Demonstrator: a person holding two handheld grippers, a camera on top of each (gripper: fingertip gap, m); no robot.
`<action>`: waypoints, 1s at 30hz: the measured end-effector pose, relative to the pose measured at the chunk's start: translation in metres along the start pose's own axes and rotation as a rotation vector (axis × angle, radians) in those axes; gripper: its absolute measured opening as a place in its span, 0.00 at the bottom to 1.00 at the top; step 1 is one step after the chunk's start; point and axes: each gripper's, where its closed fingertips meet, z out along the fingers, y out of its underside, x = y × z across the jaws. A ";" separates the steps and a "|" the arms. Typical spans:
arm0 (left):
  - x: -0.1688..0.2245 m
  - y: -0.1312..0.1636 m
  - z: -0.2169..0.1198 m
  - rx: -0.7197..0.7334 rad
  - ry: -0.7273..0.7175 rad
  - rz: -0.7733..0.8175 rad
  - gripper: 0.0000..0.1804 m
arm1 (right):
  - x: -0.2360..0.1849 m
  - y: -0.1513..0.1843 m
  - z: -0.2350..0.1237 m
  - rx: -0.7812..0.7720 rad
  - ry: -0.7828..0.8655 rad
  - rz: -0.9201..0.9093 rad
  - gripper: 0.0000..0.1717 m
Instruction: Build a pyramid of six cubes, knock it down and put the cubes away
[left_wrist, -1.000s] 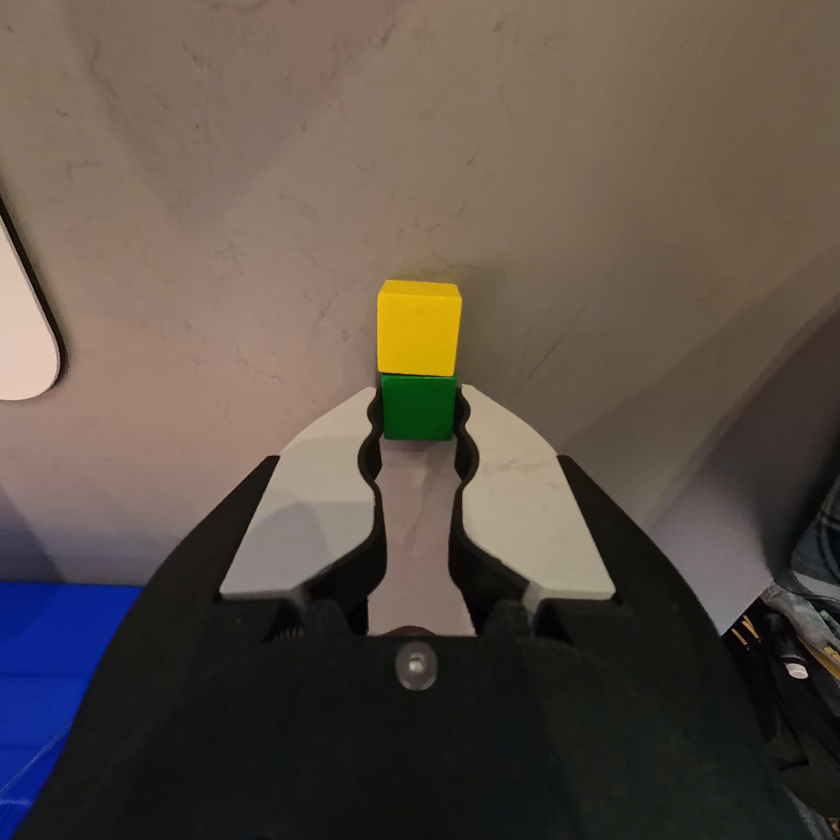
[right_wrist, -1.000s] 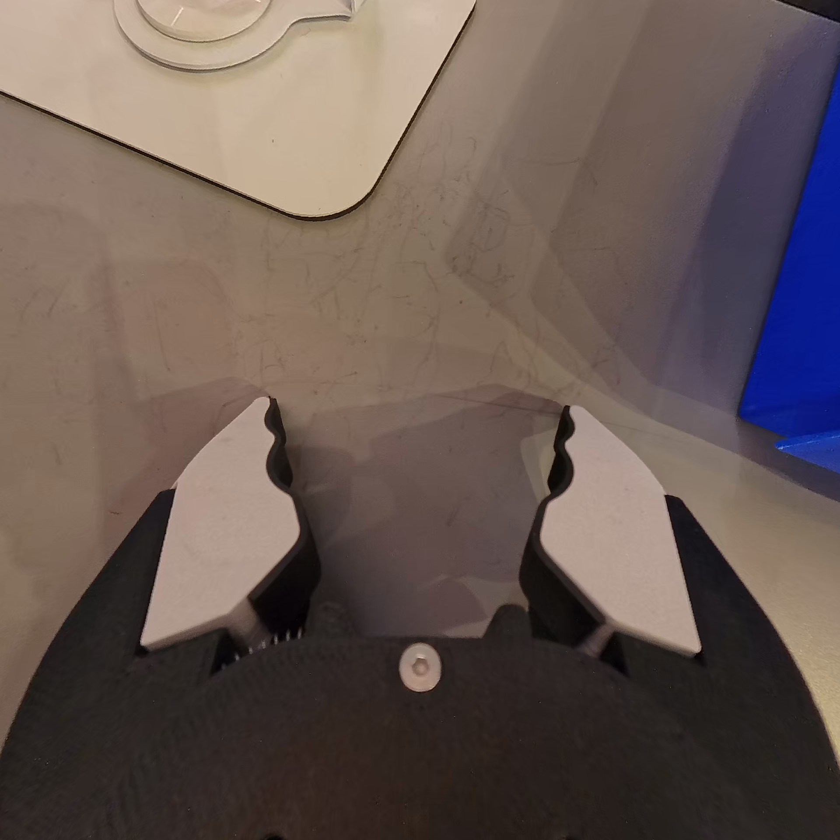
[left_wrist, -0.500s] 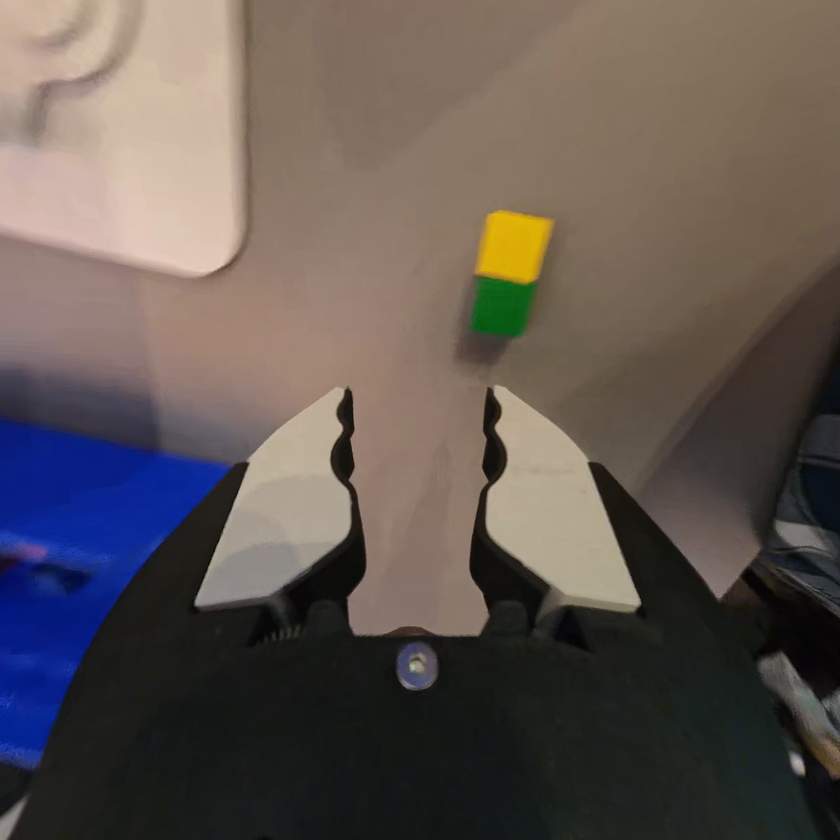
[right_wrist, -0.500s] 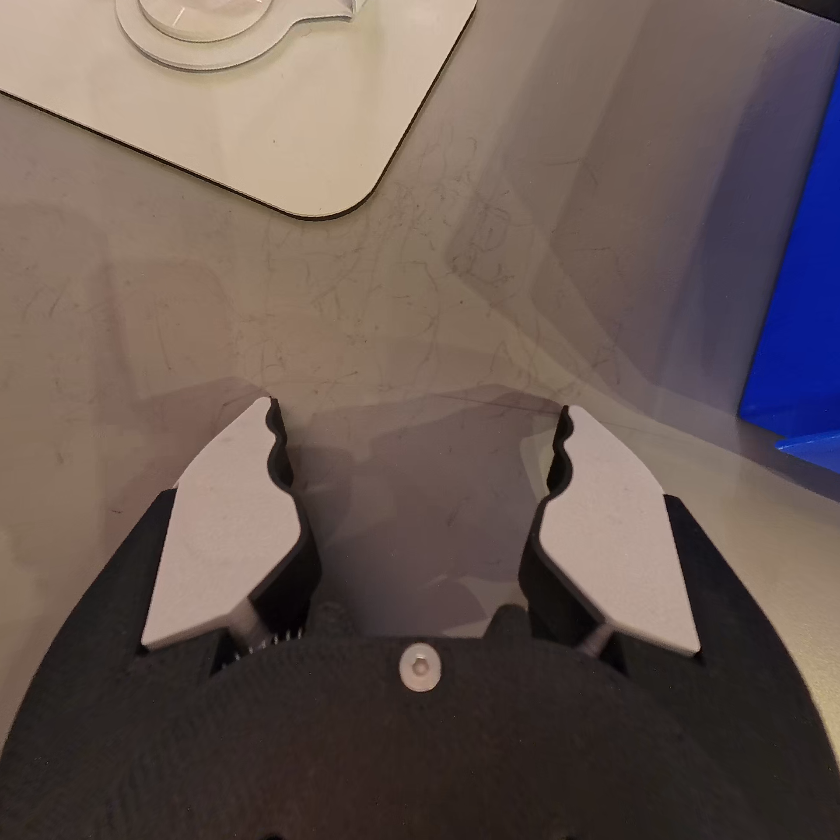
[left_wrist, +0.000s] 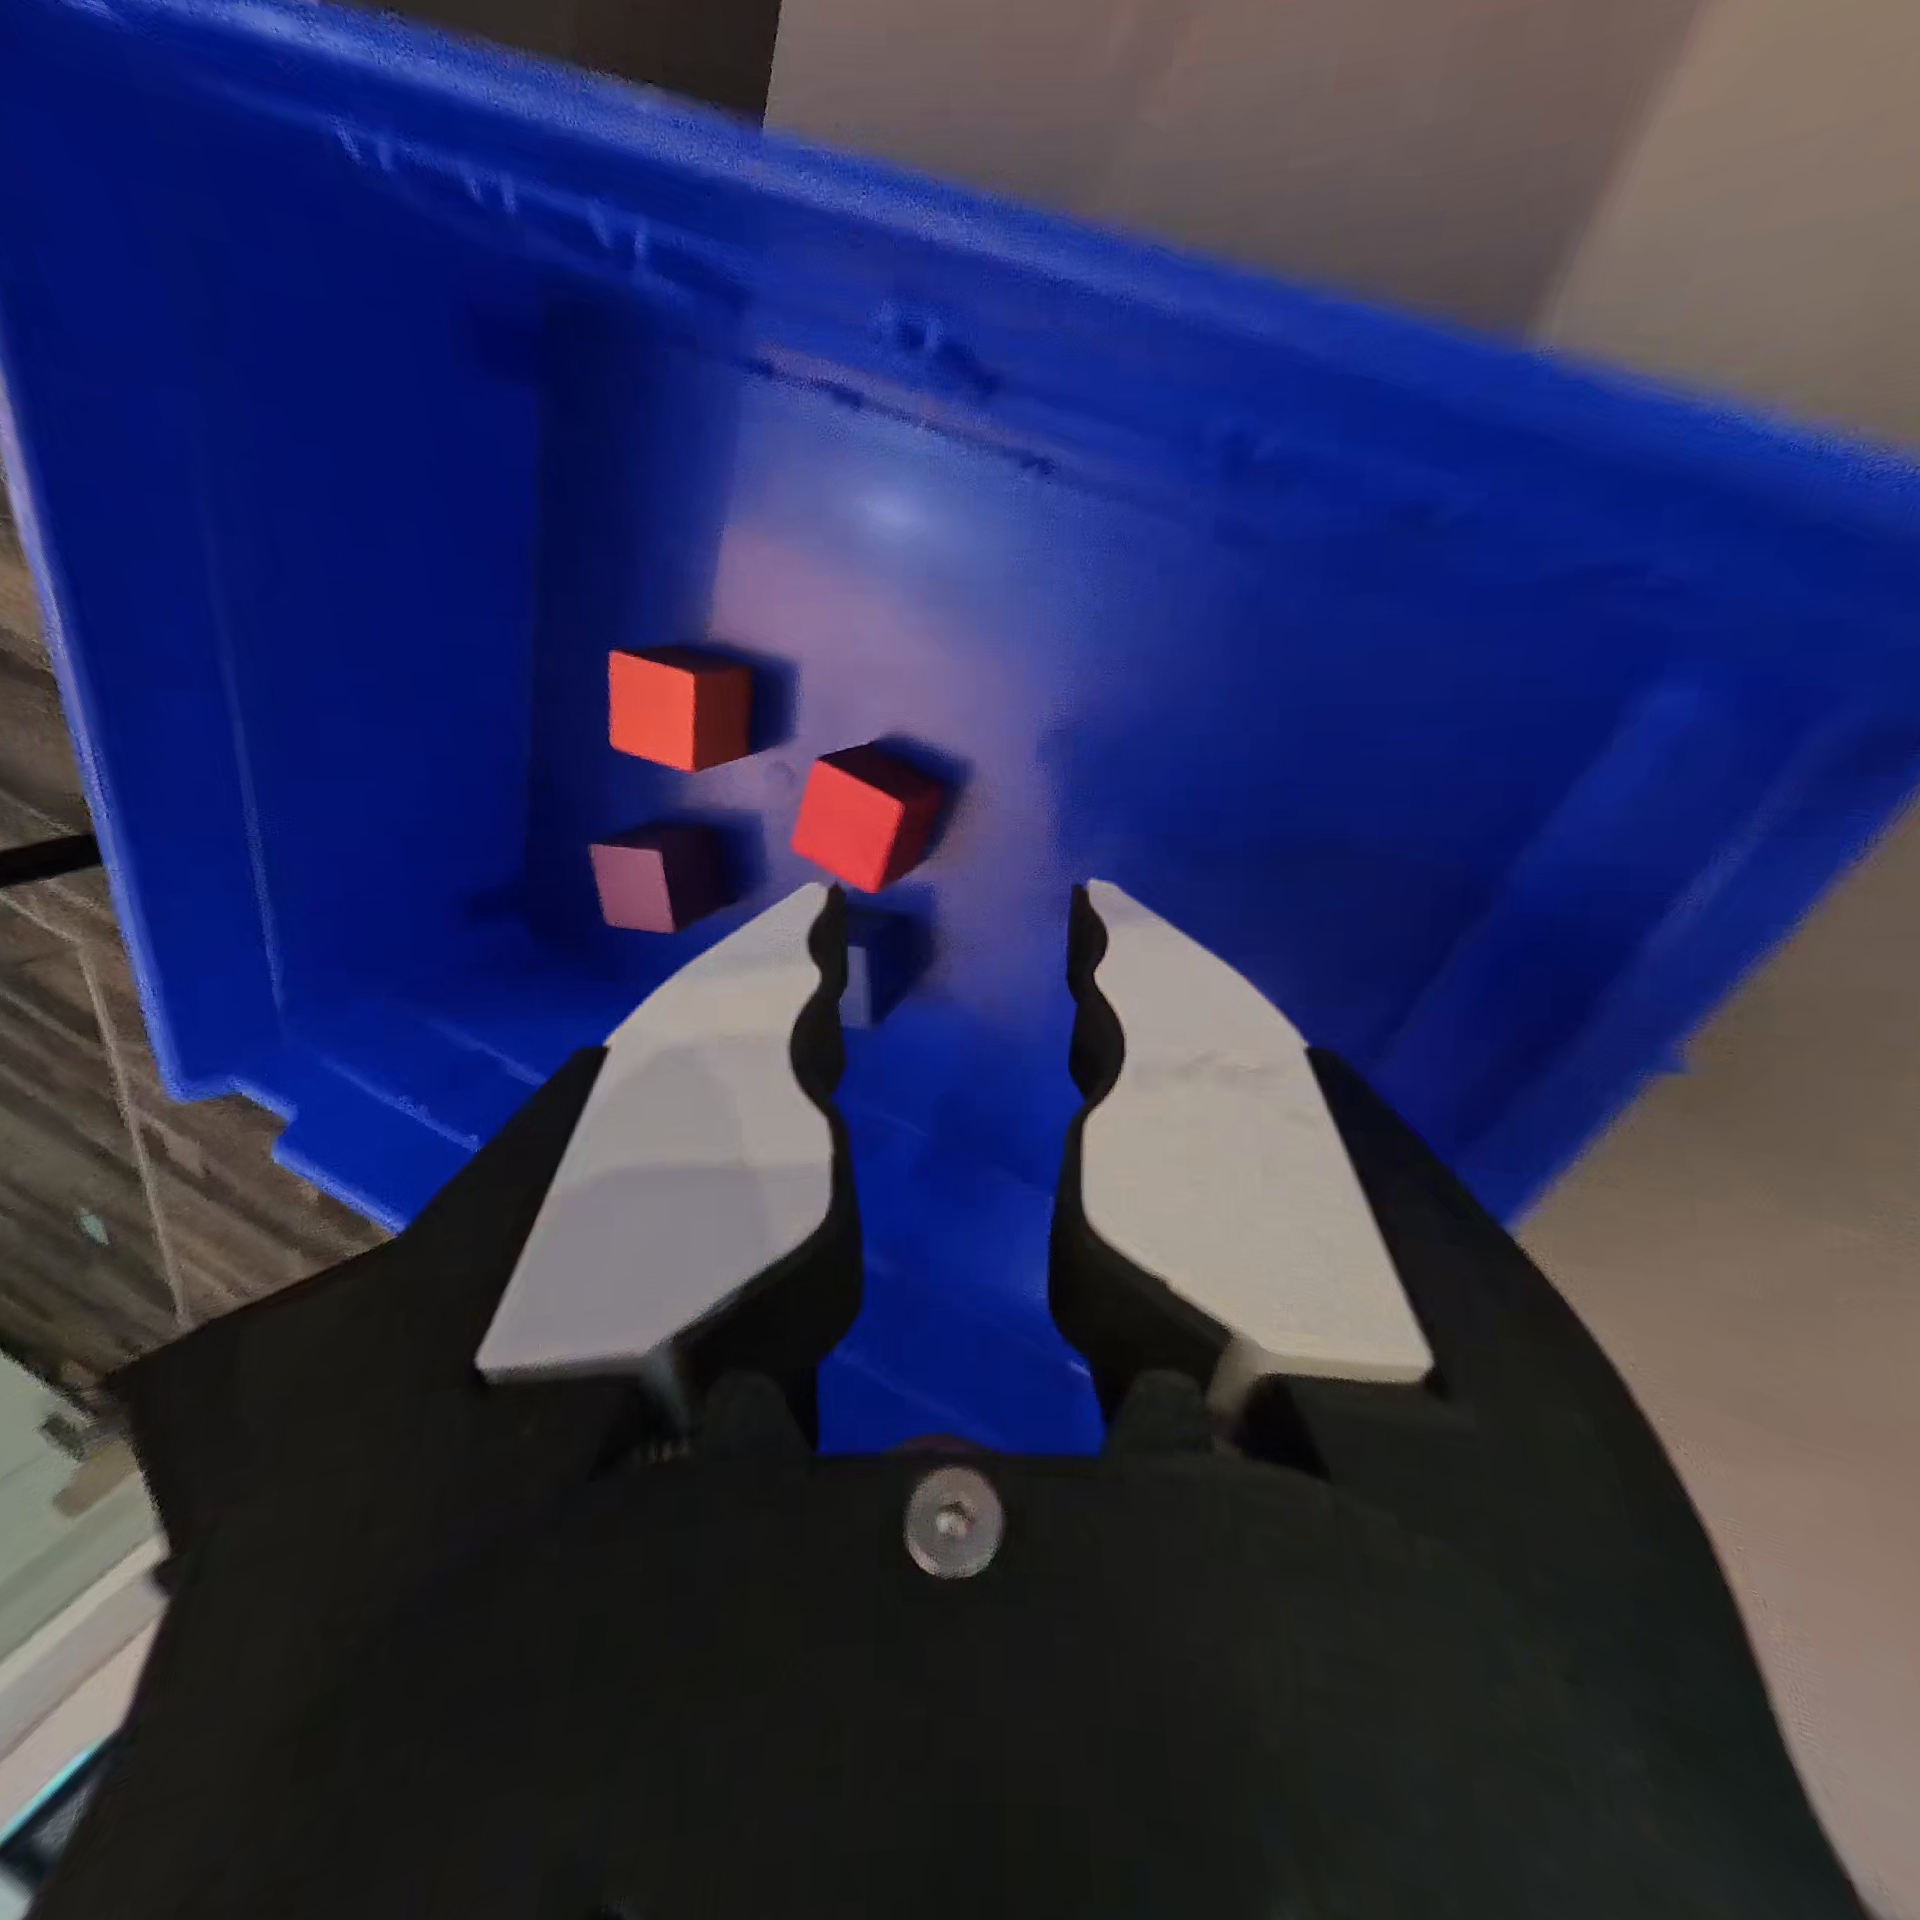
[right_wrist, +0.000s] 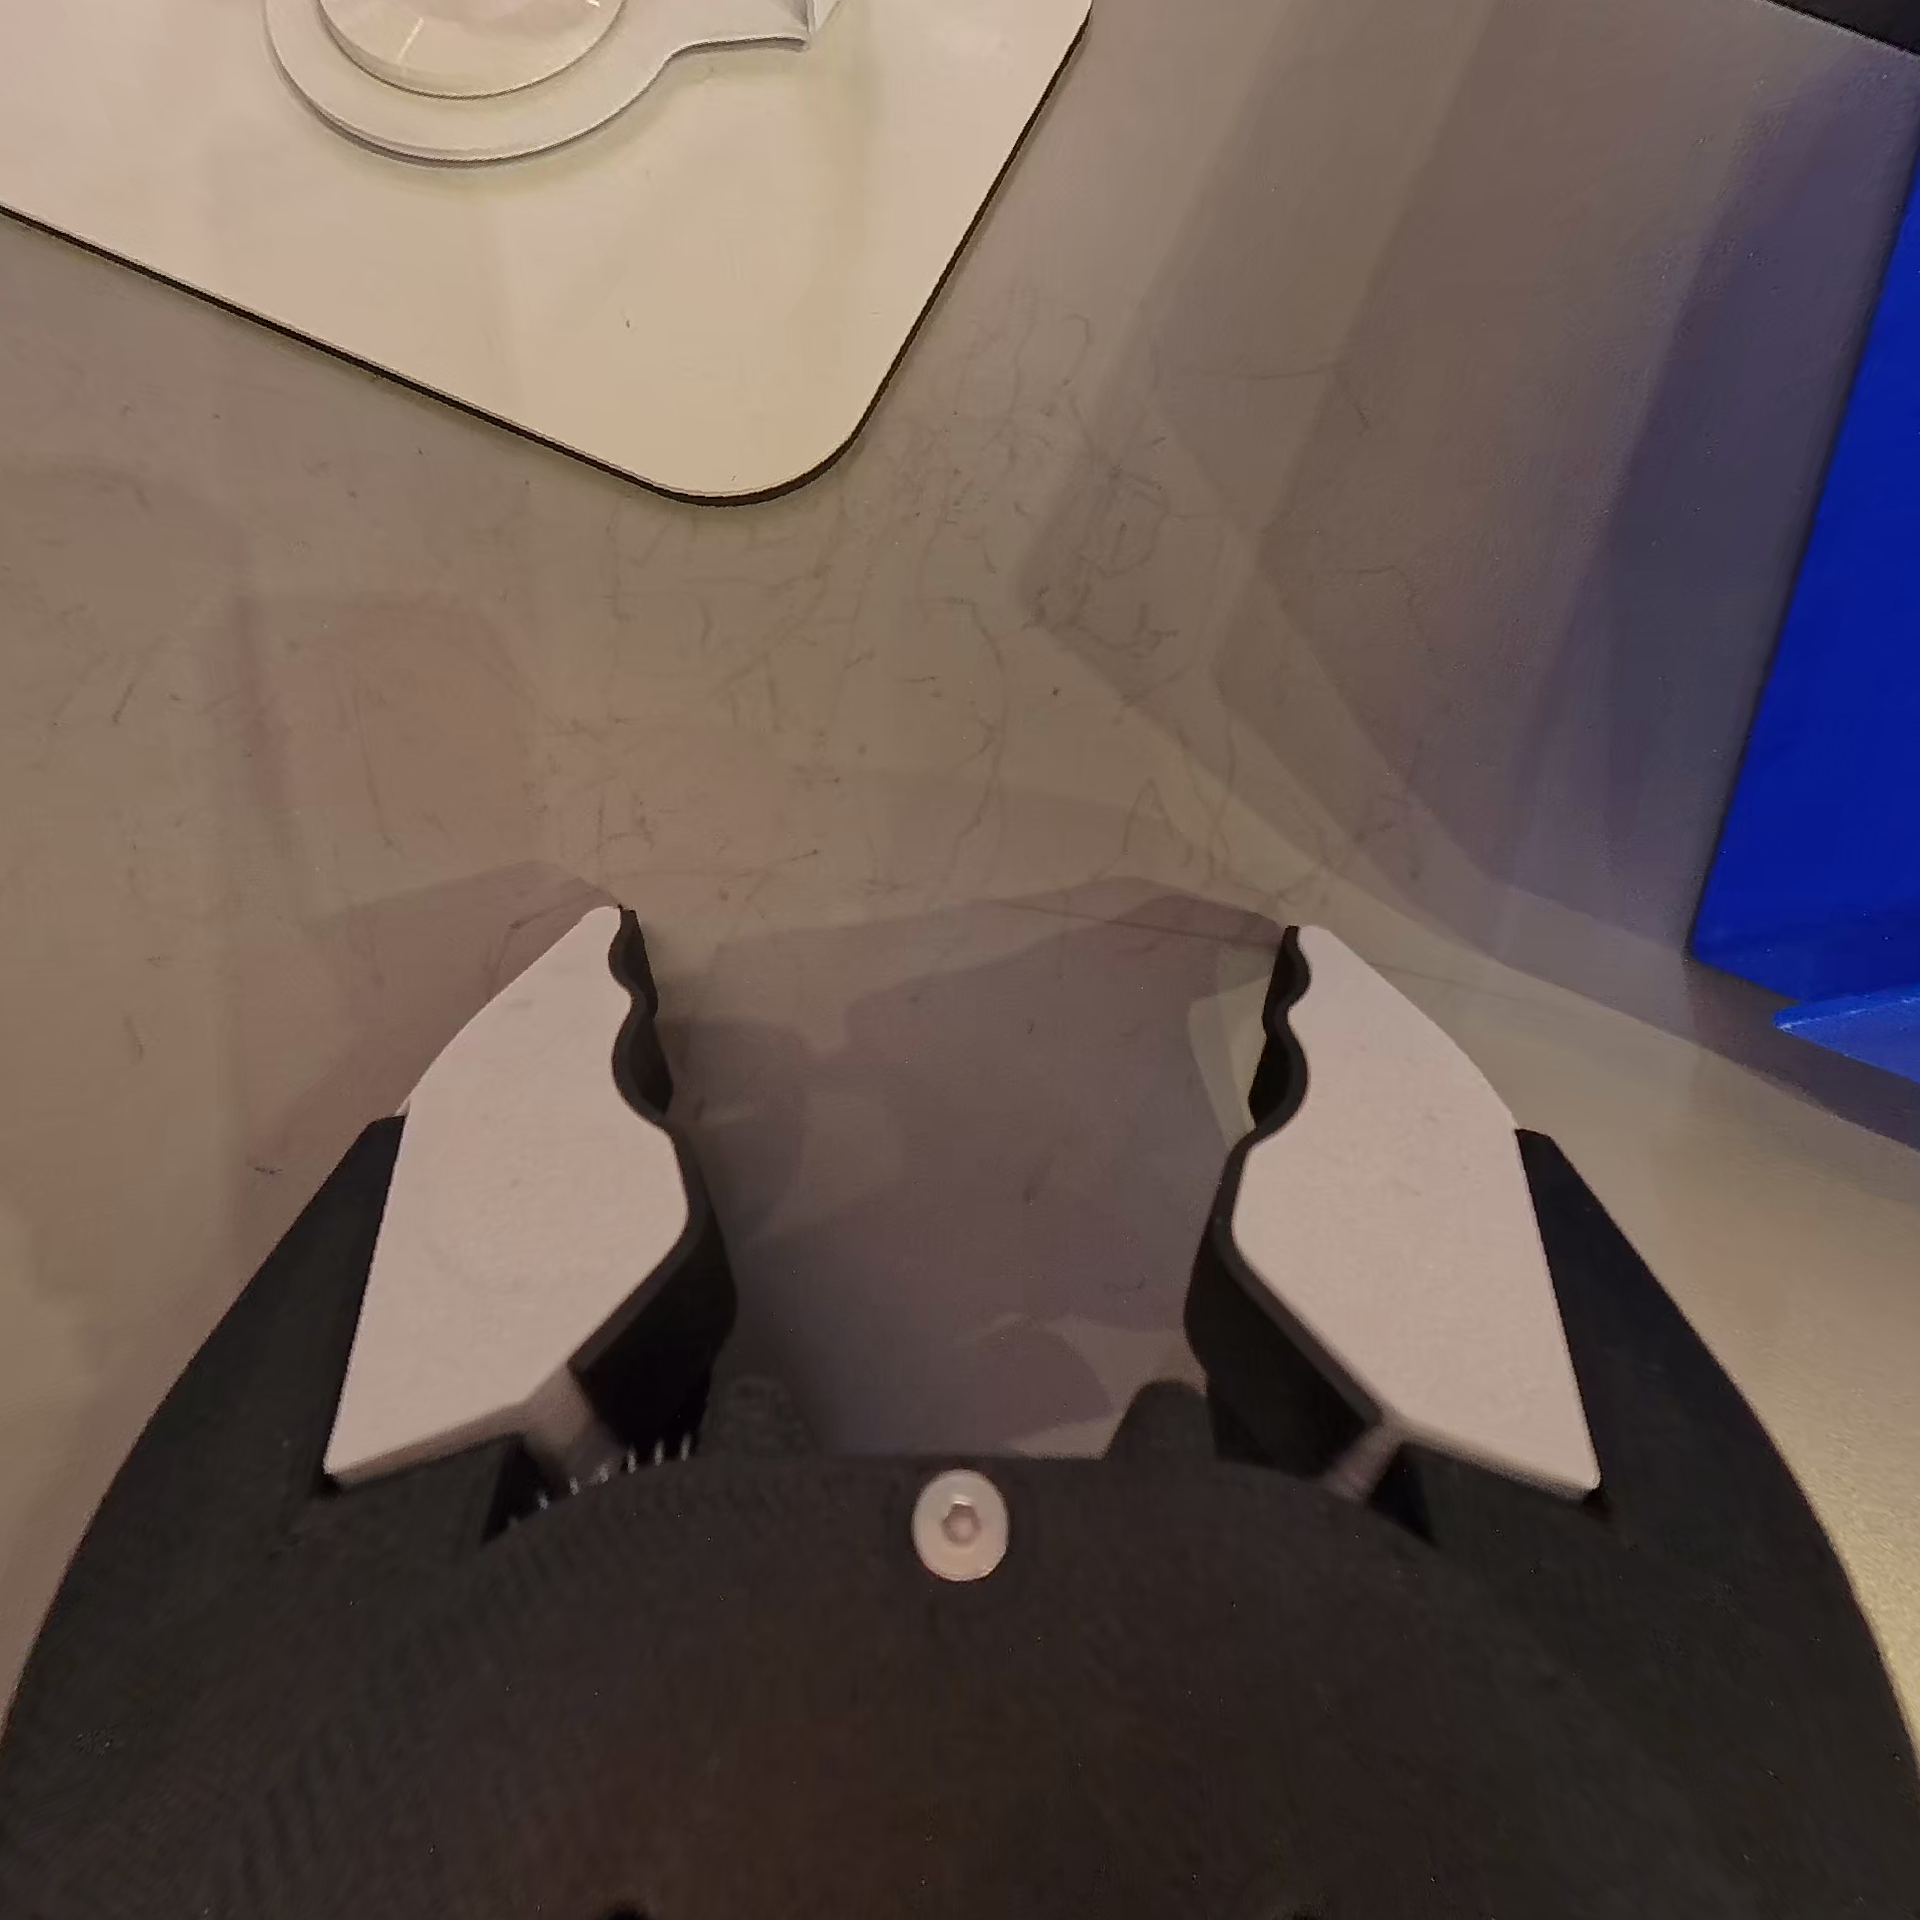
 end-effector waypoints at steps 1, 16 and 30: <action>-0.008 0.004 0.010 -0.016 -0.007 0.025 0.22 | 0.000 0.000 0.000 0.000 0.000 0.000 0.65; -0.023 0.017 0.072 -0.136 0.154 0.156 0.17 | 0.000 0.000 0.000 0.001 0.003 0.001 0.65; 0.051 0.005 -0.054 -0.048 0.010 0.073 0.16 | 0.001 0.000 0.000 0.002 0.006 0.003 0.64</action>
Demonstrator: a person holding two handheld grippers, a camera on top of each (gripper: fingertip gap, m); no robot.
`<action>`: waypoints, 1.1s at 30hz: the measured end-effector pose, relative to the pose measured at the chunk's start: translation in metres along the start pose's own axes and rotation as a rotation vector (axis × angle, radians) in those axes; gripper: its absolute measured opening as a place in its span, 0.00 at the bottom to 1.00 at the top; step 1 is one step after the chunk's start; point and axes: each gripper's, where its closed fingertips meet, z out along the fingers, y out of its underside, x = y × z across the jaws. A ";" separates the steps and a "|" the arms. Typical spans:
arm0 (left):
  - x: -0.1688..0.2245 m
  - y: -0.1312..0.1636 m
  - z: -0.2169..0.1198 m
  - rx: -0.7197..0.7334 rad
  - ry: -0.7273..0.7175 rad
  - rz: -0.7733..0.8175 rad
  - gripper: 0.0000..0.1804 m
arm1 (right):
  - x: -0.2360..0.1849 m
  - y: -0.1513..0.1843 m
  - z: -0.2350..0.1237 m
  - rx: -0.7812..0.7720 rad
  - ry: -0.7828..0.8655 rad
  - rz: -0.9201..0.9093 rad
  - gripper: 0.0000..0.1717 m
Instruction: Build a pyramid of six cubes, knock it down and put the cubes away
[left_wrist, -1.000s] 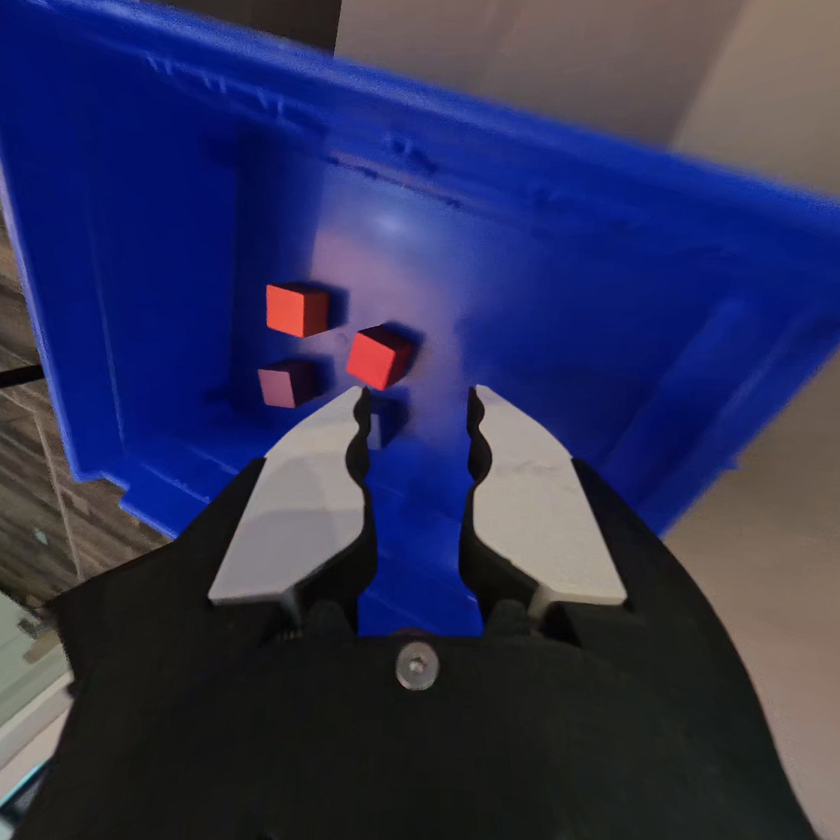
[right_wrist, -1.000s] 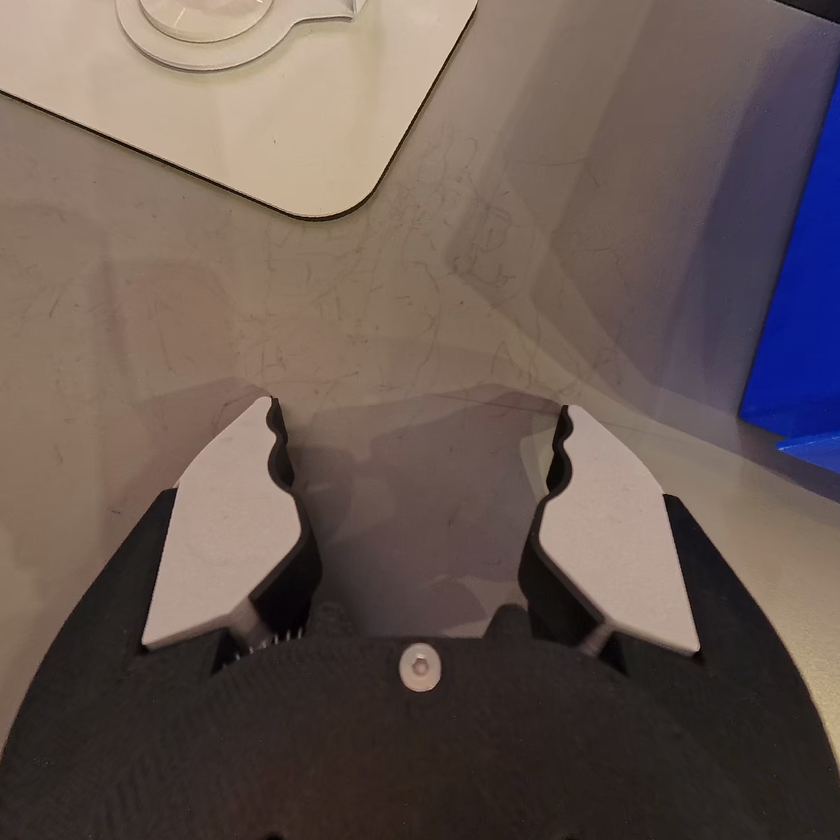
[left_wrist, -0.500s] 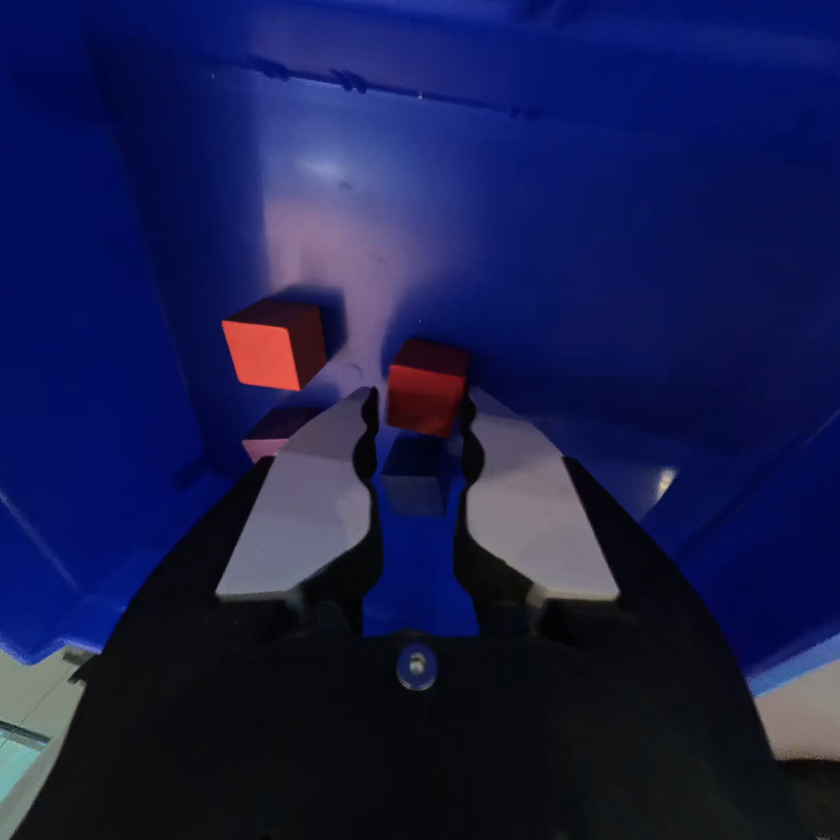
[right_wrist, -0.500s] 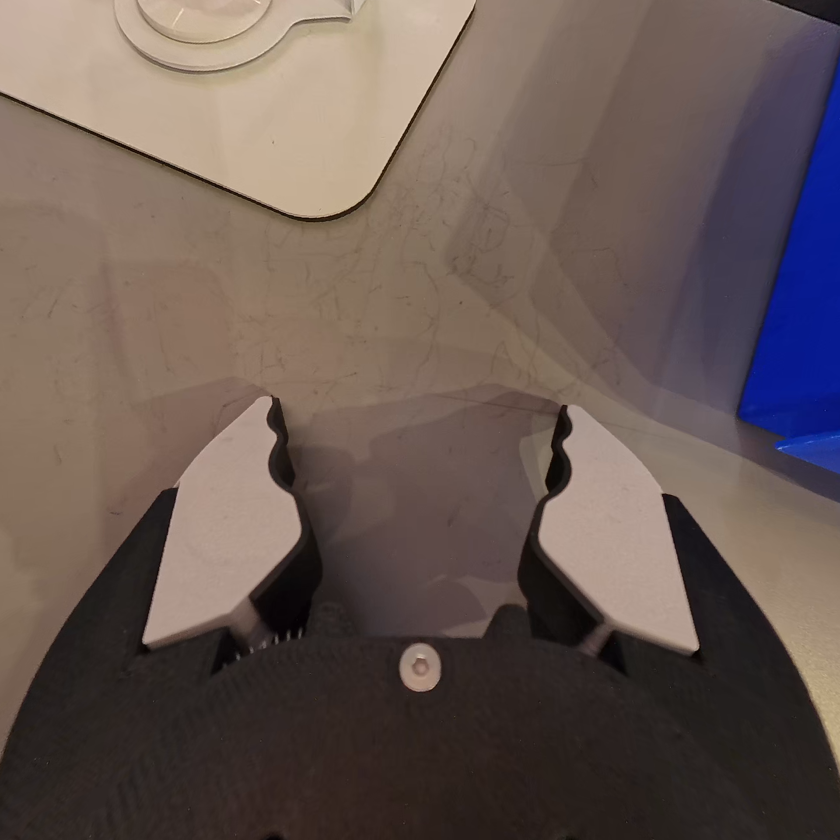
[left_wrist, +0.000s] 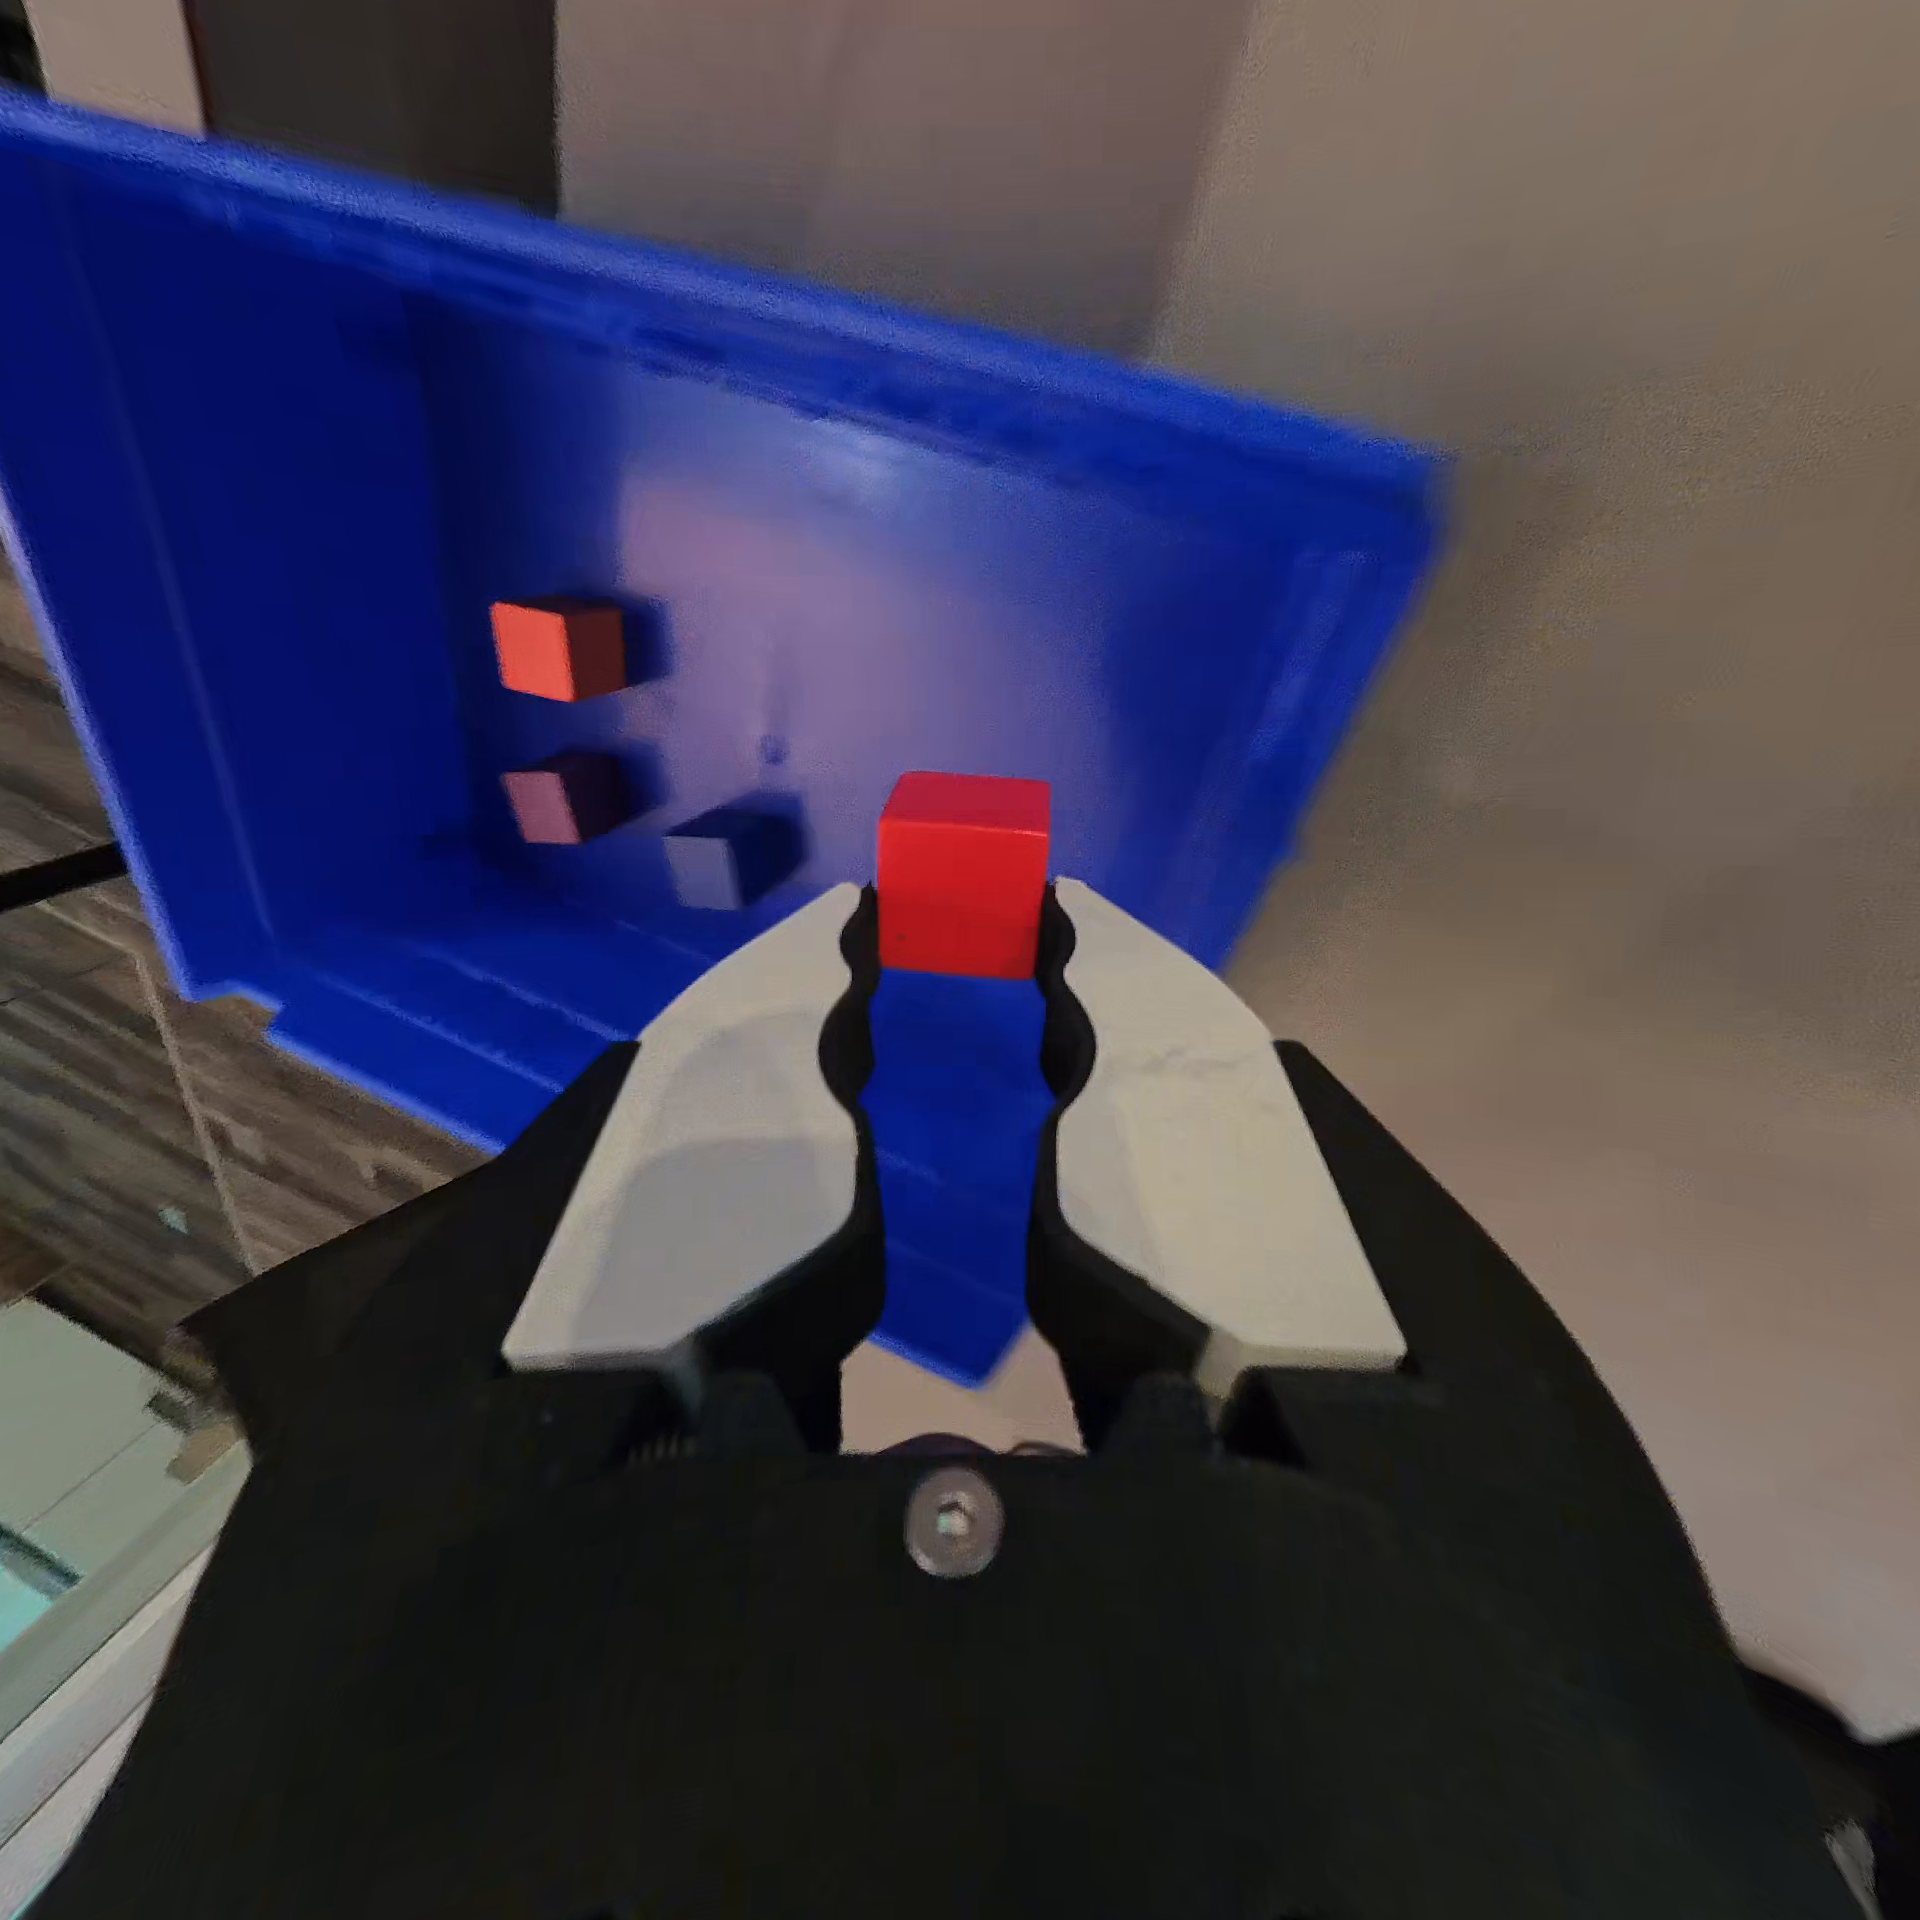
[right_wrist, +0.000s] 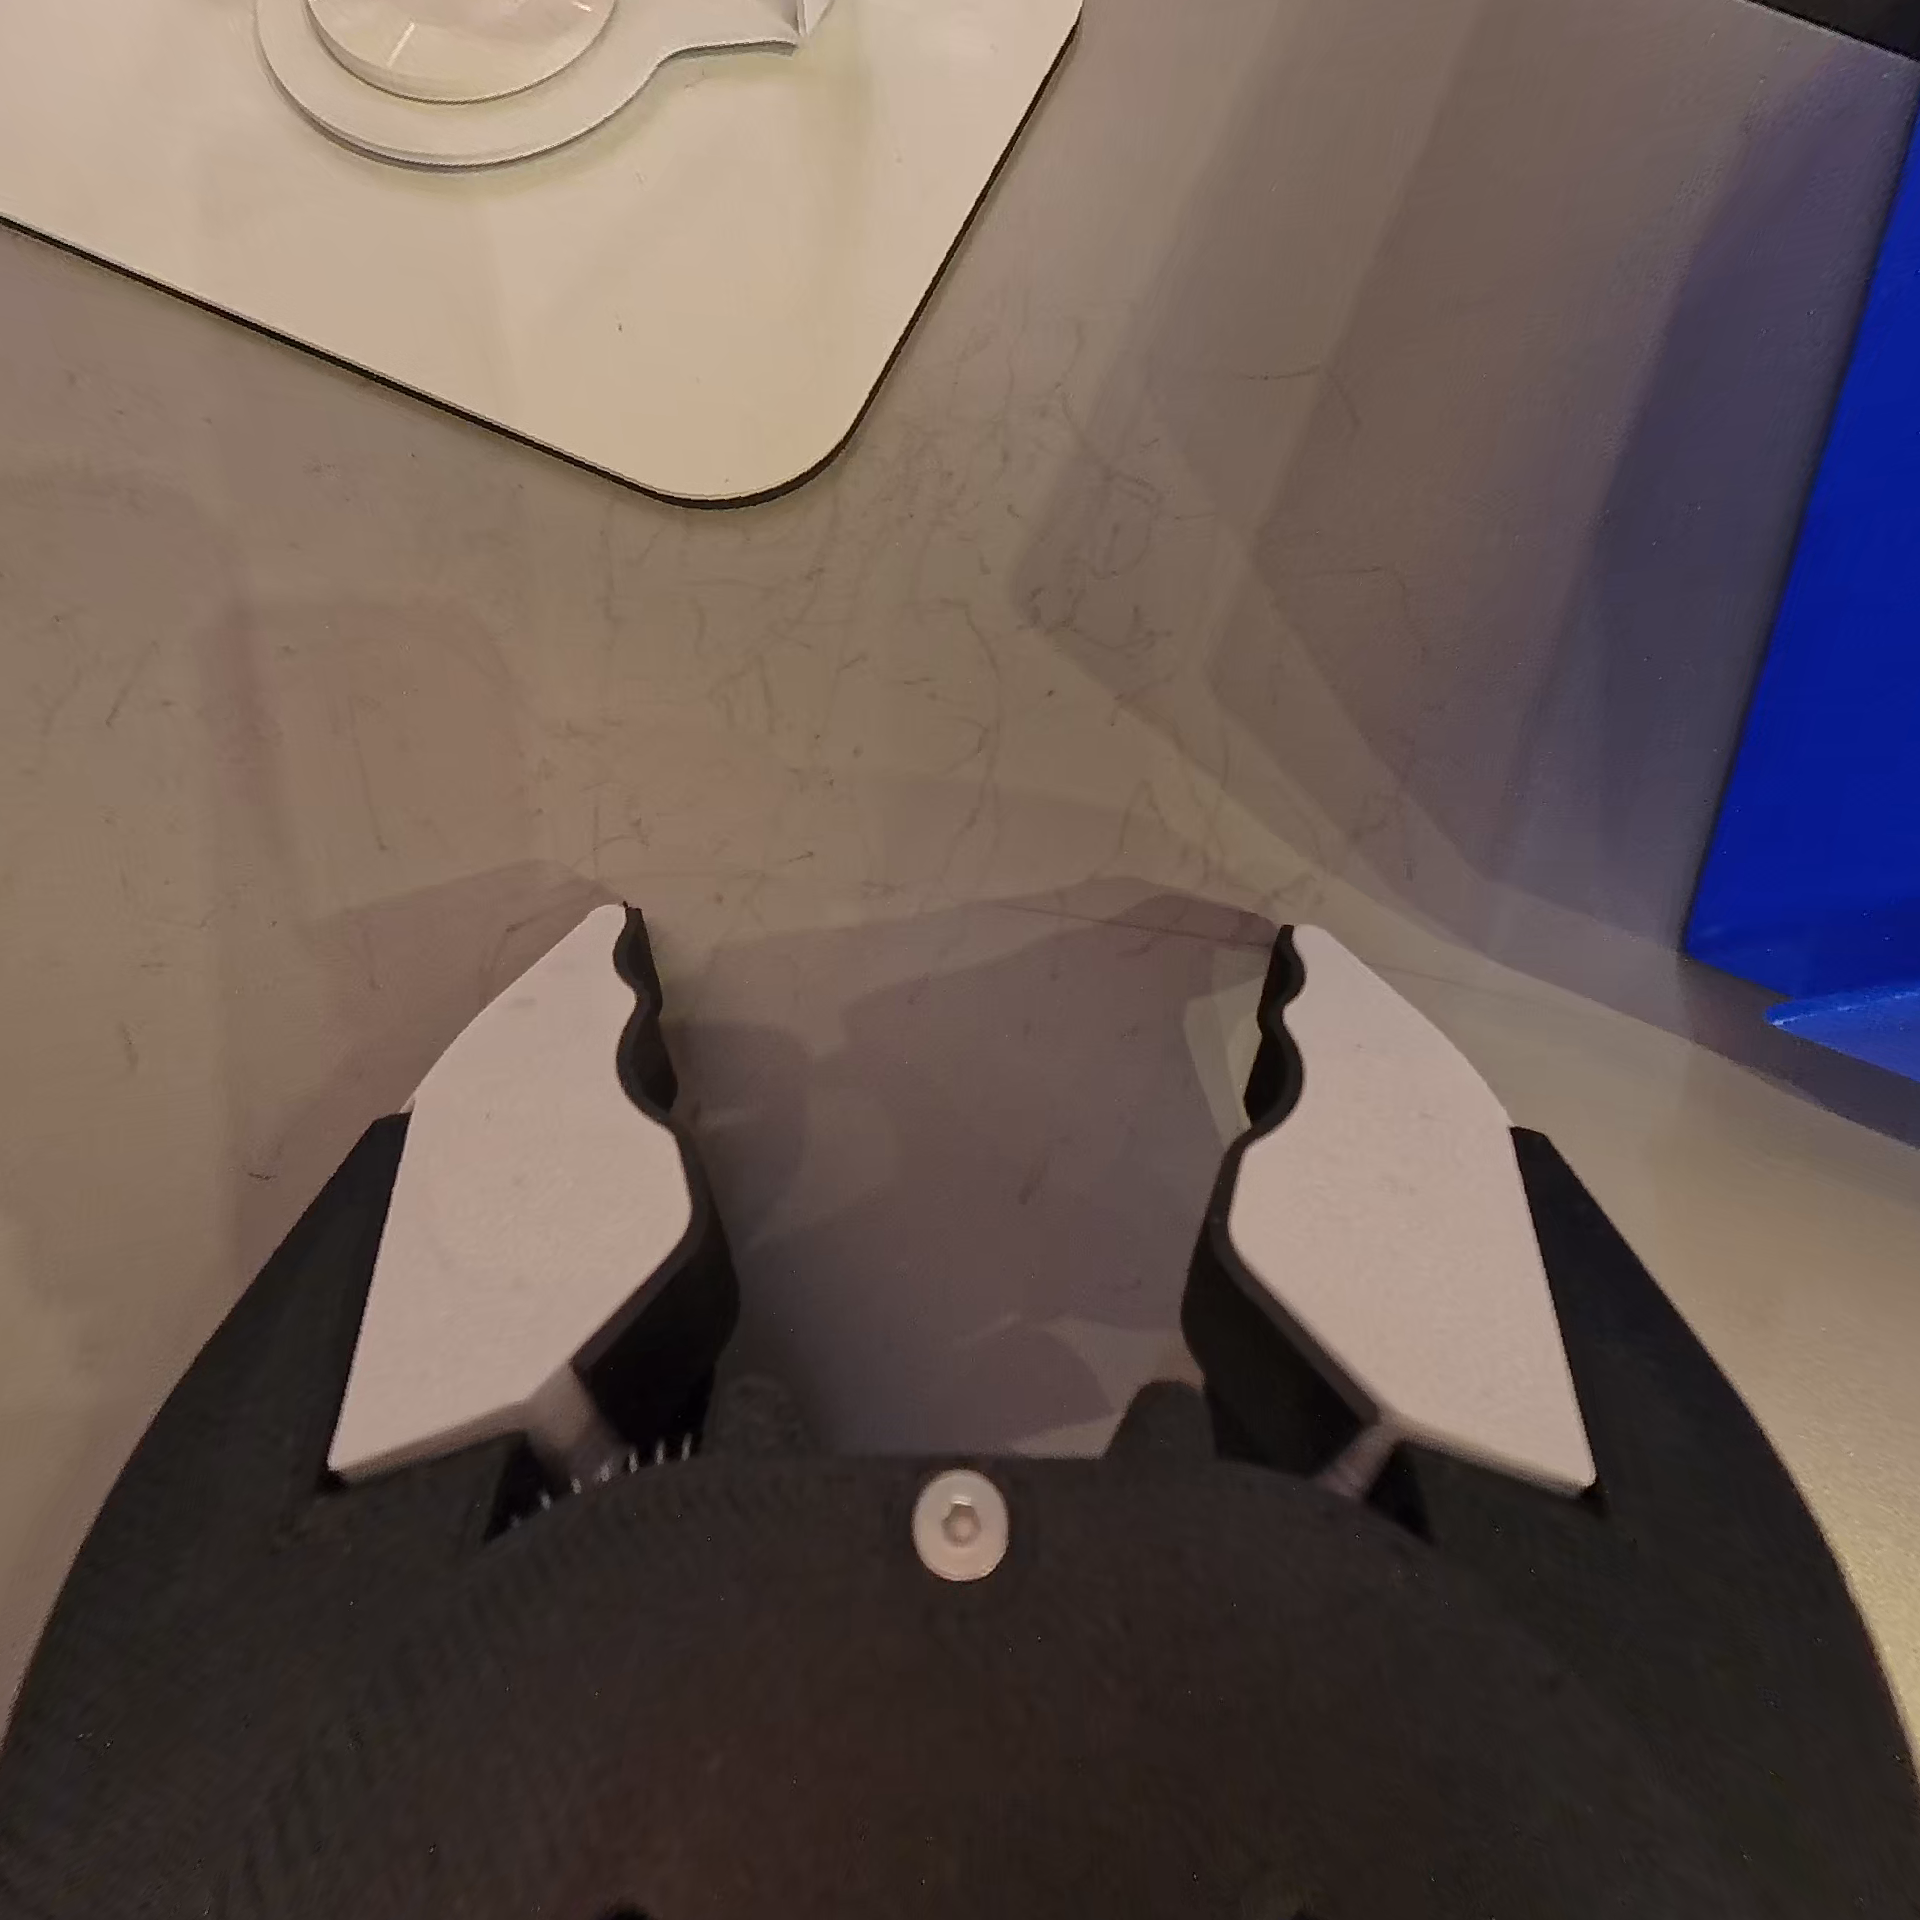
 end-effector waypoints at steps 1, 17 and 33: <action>0.018 -0.004 -0.008 0.015 0.021 -0.012 0.16 | 0.000 0.000 0.000 0.000 0.000 0.000 0.64; 0.211 -0.081 0.025 0.107 0.267 0.058 0.15 | 0.000 0.000 0.000 0.000 -0.004 -0.001 0.64; 0.236 -0.106 0.028 0.046 0.324 0.146 0.15 | 0.000 0.000 0.000 0.001 -0.003 -0.001 0.64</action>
